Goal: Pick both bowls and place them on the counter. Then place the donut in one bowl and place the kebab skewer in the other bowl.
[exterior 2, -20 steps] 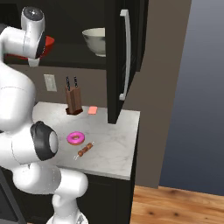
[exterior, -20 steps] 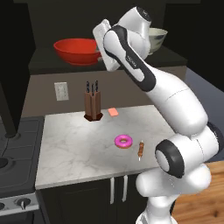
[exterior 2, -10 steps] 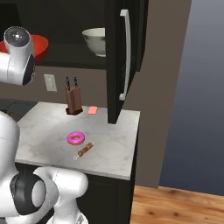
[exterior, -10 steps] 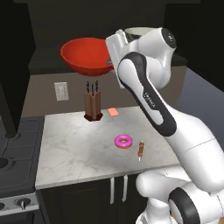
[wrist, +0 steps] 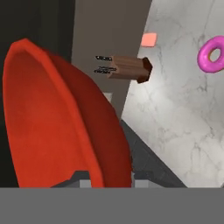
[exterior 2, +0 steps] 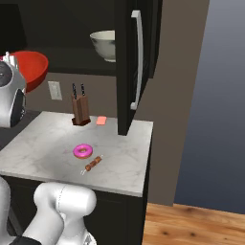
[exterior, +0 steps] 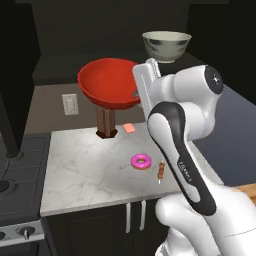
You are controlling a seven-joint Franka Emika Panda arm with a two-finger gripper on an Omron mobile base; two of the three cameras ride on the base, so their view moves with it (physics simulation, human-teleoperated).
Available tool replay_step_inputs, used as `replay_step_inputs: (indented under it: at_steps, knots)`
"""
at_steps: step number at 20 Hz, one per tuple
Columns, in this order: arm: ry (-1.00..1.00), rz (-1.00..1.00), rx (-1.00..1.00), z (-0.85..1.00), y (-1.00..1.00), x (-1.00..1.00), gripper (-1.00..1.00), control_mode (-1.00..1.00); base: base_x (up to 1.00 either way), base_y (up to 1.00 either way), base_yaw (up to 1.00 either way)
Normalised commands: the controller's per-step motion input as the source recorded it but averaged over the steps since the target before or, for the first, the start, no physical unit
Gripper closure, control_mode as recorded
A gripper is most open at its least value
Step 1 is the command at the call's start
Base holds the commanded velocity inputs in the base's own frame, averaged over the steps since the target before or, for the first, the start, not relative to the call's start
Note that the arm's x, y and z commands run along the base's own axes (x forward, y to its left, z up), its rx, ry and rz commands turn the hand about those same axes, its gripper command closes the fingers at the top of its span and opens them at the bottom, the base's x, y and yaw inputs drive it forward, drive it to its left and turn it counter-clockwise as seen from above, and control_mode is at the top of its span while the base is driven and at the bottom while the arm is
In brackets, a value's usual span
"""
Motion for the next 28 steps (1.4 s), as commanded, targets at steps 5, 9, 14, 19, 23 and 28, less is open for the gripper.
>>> replay_step_inputs:
  at_steps: [5, 9, 14, 19, 23, 28]
  knots:
    - [0.01, -0.05, 0.0, -0.4, -0.03, -0.64, 1.0, -1.0, 0.0, 0.0, 0.0]
    - [0.04, -0.08, 0.0, -0.62, 0.0, -0.43, 1.0, -1.0, 0.0, 0.0, 0.0]
    - [0.11, -0.14, 0.0, -0.78, 0.04, -0.11, 1.0, -1.0, 0.0, 0.0, 0.0]
    - [0.06, -0.19, 0.0, -0.8, 0.09, 0.15, 1.0, -1.0, 0.0, 0.0, 0.0]
    - [0.02, -0.14, 0.07, -0.66, 0.08, 0.42, 1.0, -1.0, 0.0, 0.0, 0.0]
    - [0.0, -0.07, 0.06, -0.71, 0.14, 0.4, 1.0, -1.0, 0.0, 0.0, 0.0]
